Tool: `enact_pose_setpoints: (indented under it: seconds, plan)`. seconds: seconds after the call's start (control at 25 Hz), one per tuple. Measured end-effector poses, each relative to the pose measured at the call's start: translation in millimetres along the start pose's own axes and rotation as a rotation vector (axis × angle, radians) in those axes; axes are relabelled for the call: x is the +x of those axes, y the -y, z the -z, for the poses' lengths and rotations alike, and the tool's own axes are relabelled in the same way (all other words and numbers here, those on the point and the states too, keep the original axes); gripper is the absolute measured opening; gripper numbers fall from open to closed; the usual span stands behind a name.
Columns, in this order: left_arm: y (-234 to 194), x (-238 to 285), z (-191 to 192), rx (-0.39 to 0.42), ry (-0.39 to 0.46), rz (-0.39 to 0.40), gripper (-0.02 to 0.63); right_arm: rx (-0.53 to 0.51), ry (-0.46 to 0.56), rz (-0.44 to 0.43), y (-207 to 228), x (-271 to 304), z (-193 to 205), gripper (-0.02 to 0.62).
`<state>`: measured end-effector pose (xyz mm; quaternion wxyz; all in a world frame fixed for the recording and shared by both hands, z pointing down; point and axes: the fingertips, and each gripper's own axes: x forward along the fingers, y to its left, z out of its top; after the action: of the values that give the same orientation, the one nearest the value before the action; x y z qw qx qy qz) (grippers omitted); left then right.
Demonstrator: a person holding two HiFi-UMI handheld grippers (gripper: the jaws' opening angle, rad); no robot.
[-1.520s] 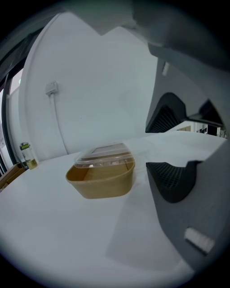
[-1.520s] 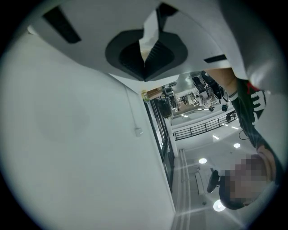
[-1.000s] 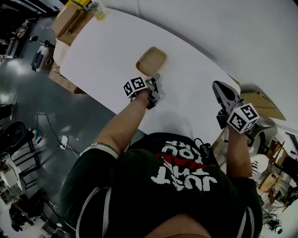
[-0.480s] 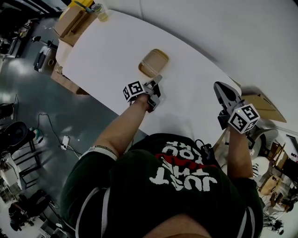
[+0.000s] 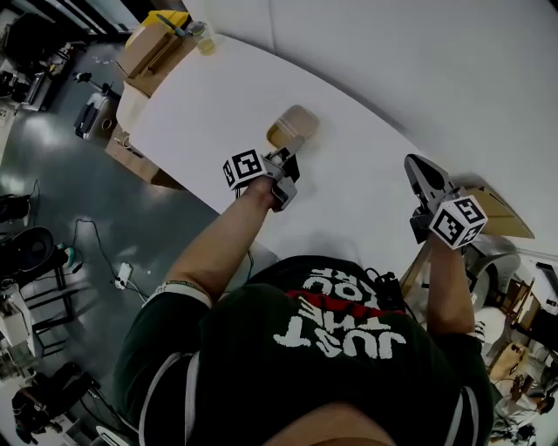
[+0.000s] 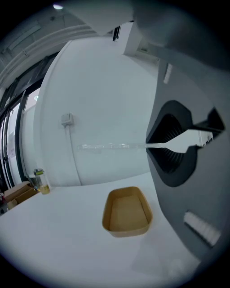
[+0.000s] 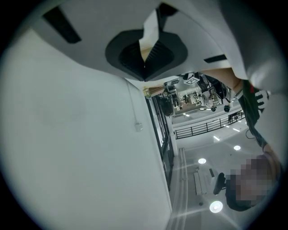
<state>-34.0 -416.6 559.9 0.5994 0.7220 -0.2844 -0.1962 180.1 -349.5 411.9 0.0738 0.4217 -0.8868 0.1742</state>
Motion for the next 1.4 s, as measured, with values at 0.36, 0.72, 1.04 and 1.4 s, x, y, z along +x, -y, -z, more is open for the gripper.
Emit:
enact_pose_setpoints:
  seconds: [0.36,0.72,1.04,1.4]
  plan:
    - [94.7,-35.1,-31.9,0.172,0.009,0.058,0.039,-0.038,0.075,0.050,-6.2,-22.7,-42.6,0.006]
    - [184.4,-62.8,-58.0,0.350,0.021,0.106,0.039,-0.089,0.156,0.062,-21.4,-39.7,-96.4,0.006]
    - [236.5,-83.9,-67.8,0.458,0.064,0.125,0.038,-0.169,0.216,0.064,-43.3,-51.0,-146.9,0.006]
    - [264.8,-98.8,-70.9,0.568,0.097,0.126,0.038,-0.190,0.237,0.066,-51.9,-58.7,-162.3,0.006]
